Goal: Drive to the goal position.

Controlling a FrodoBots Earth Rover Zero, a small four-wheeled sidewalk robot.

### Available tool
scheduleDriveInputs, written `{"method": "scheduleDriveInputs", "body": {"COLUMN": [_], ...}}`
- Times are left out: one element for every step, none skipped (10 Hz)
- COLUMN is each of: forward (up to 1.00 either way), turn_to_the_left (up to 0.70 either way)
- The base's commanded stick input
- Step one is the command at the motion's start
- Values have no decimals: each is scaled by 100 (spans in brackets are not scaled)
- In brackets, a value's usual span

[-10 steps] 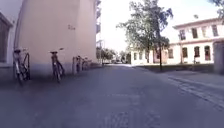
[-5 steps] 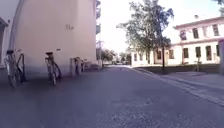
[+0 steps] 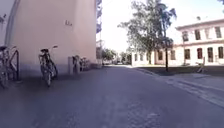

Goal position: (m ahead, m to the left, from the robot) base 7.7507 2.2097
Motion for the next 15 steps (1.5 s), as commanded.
{"method": "scheduleDriveInputs", "body": {"forward": [70, 70, 70, 70, 70, 70, 70, 70, 70, 70, 70, 70, 70, 70, 70], "turn_to_the_left": [-10, -13, 0, 0, 0, 0, 0, 0, 0, 0, 0, 0, 0, -1, -5]}}
